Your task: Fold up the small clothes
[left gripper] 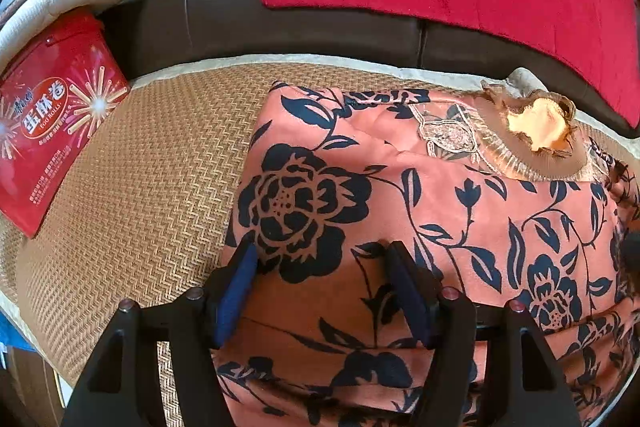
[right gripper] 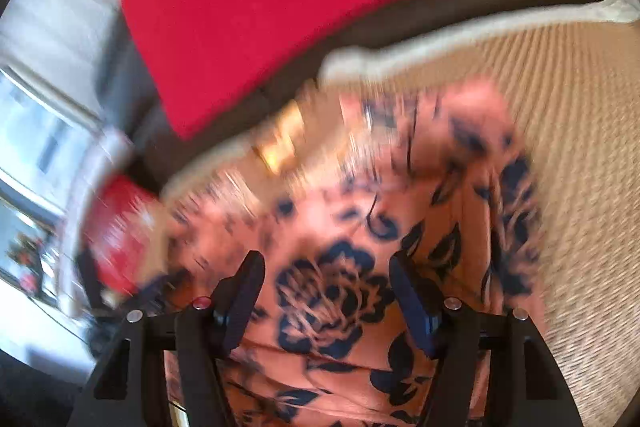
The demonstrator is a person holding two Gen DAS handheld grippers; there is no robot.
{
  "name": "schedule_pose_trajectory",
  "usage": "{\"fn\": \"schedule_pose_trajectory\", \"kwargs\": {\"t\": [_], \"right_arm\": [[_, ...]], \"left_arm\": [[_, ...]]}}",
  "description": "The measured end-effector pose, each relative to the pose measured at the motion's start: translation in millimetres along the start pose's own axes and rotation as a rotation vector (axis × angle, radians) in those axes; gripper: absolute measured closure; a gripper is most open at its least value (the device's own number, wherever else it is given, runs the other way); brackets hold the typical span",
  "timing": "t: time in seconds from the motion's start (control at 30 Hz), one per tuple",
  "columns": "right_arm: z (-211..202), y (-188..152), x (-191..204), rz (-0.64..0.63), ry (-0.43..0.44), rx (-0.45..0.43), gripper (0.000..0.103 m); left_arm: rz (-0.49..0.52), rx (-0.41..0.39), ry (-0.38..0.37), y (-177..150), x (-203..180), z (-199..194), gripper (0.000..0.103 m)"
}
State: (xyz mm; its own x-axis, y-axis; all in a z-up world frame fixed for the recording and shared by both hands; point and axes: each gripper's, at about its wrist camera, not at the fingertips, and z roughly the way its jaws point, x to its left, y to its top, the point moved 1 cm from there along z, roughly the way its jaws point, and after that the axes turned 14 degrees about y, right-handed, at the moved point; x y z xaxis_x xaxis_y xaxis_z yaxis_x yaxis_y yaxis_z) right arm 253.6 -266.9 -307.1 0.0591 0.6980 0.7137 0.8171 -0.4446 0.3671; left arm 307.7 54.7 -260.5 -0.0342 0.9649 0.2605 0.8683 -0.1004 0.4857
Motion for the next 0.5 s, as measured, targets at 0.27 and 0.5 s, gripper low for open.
{"fn": "schedule_pose_trajectory", "kwargs": {"t": [0.27, 0.5], "right_arm": [[9, -9, 42, -0.189, -0.02, -0.013, 0.036], [45, -26, 65, -0.357, -0.184, 0.078, 0.051]], "left_arm": [[-0.03, -0.098, -0.099, 7, -9, -32, 0.035], [0.157, -0.051, 0.103, -1, -51, 1, 0.035]]}}
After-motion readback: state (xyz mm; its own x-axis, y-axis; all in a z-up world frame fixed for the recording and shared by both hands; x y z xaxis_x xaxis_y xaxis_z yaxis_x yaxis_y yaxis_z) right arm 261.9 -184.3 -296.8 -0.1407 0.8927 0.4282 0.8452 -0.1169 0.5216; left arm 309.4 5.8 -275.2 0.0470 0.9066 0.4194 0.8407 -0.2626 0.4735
